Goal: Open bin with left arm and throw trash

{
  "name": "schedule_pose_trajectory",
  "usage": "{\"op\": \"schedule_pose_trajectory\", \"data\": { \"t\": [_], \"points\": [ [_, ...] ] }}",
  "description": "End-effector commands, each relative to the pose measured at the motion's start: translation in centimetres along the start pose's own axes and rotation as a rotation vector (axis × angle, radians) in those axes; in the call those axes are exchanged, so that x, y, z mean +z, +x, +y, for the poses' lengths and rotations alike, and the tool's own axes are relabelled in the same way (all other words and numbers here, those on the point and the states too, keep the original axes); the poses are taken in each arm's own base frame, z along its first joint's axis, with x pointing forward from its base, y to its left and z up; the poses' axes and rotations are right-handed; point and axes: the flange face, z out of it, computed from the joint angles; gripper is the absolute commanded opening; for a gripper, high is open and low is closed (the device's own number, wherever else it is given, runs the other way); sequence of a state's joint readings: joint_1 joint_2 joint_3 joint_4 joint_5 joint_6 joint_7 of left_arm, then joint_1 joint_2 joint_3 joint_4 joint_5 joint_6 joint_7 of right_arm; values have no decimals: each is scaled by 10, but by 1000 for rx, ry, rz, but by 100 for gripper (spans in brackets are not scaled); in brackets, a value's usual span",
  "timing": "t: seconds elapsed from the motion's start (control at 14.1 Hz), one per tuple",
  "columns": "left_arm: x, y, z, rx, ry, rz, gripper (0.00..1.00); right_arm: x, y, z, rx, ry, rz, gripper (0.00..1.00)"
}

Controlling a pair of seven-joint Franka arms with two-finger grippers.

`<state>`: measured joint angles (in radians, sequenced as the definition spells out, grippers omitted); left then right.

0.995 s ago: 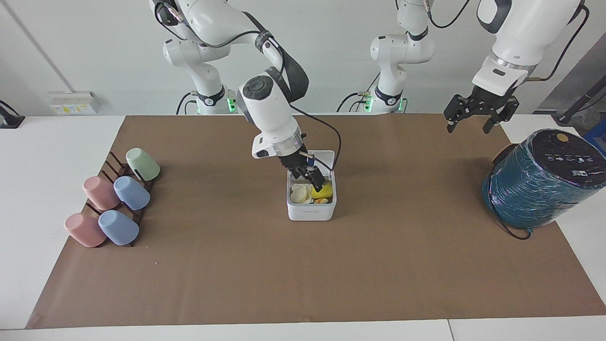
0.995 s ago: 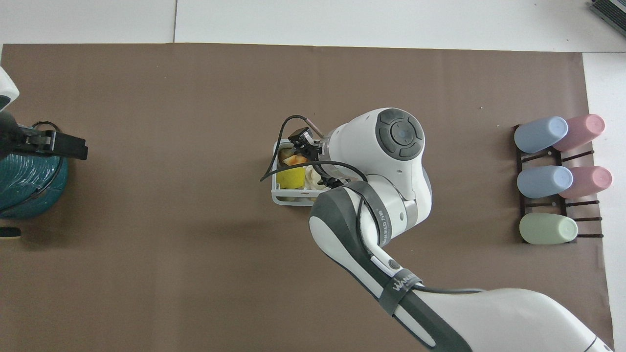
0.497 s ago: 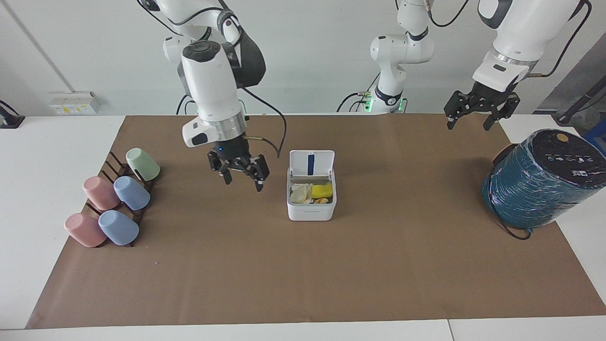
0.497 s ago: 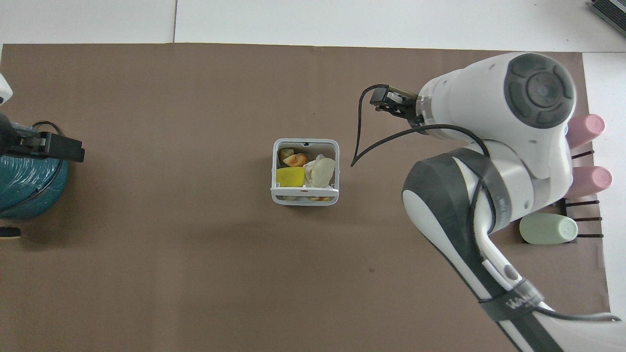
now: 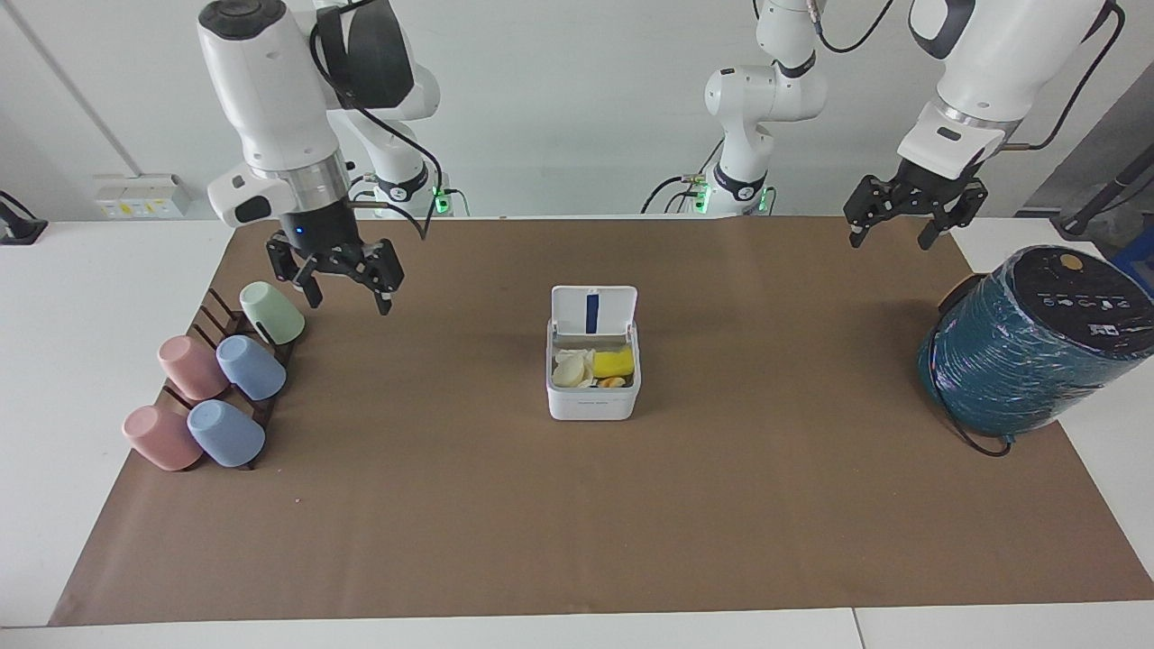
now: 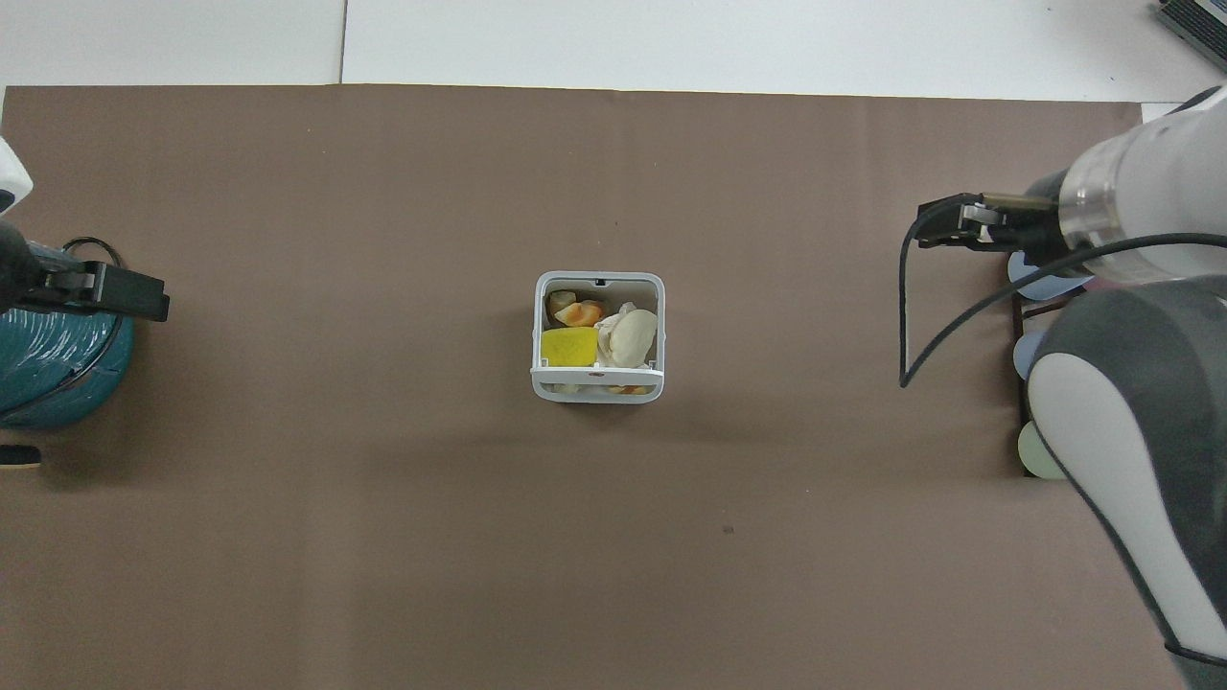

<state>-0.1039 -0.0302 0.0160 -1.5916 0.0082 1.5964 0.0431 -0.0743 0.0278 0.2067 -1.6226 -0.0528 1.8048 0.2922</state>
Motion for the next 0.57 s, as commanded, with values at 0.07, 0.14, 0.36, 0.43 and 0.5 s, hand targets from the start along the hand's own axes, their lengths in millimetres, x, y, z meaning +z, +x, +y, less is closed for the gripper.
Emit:
{"op": "schedule_pose_trajectory", "data": {
  "t": [0.07, 0.14, 0.36, 0.43, 0.5],
  "points": [
    [1, -3, -1, 4, 11, -13, 100, -31, -17, 63, -41, -27, -54, 100],
    [1, -3, -1, 4, 11, -14, 100, -35, -20, 84, -43, -26, -70, 100],
    [2, -4, -2, 3, 11, -16, 100, -33, -26, 122, -19, 13, -129, 100],
    [1, -4, -2, 3, 11, -14, 100, -33, -27, 123, -16, 14, -129, 100],
    [2, -4, -2, 3, 11, -16, 100, -31, -28, 117, -27, 10, -130, 100]
  ]
}}
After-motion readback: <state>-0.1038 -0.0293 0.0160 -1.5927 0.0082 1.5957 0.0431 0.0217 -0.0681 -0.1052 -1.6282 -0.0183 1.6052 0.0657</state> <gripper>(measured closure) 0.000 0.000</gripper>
